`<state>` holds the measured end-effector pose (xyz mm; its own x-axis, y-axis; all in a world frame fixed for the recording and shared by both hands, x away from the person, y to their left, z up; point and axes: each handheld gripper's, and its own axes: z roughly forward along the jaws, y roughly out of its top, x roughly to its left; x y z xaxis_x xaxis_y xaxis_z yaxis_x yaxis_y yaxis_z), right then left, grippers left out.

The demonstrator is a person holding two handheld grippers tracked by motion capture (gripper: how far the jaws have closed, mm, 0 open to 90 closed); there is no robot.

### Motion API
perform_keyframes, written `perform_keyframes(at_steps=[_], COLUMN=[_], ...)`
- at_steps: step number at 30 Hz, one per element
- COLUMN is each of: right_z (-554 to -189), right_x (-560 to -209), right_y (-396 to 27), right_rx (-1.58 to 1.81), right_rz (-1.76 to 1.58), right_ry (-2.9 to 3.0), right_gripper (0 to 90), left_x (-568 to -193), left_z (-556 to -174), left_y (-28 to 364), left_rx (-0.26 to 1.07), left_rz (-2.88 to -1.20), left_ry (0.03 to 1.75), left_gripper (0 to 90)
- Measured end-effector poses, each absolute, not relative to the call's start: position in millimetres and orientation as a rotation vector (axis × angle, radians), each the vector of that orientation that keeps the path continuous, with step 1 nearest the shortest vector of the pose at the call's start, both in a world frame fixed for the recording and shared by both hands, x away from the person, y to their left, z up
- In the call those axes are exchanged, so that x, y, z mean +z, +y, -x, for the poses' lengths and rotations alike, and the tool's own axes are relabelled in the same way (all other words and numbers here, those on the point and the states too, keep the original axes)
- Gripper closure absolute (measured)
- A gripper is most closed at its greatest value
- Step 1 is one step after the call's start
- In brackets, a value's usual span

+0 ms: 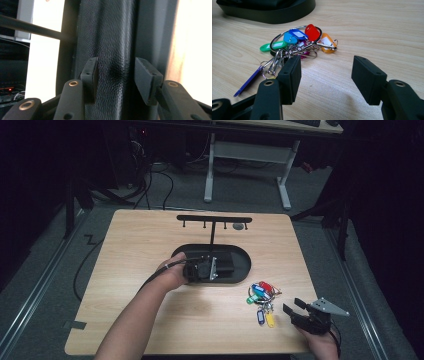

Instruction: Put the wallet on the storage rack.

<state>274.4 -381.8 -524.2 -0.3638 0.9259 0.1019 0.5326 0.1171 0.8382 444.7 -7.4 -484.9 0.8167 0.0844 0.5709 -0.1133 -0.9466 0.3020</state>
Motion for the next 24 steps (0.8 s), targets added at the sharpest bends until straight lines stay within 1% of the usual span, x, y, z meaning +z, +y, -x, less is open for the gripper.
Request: perform_keyframes(at_steps=[4,7,9,13,17,24], right_z=[-276,-276,-277,-277,-278,-278], right_x=[-524,-525,-525,-525,-525,-525], right_y=[-380,-380,-379,-379,-378,-375], right_rx=[1.153,1.151,1.149,1.14,1.125,1.115], right_rz=[-1.41,-1.413,-1.409,-1.394,-1.393,-1.385], right_ry=[1.957,1.96,1.964,1.972,1.98,1.988], right_gripper=[41.3,41.3,41.3,41.3,41.3,41.3], left_x=[-478,-474,-471,-470,-473,-490], left_z=[-442,-438,-431,-411,-392,-365], left_y=[2,8,19,38,56,83], left_rx=[0.843,0.829,0.777,0.734,0.705,0.662], left_rz=[-2.645,-2.622,-2.592,-2.522,-2.471,-2.405], left_ry=[0.041,0.078,0.164,0.23,0.311,0.411], left_gripper=[57.8,59.8,60.0,60.6,61.1,61.6])
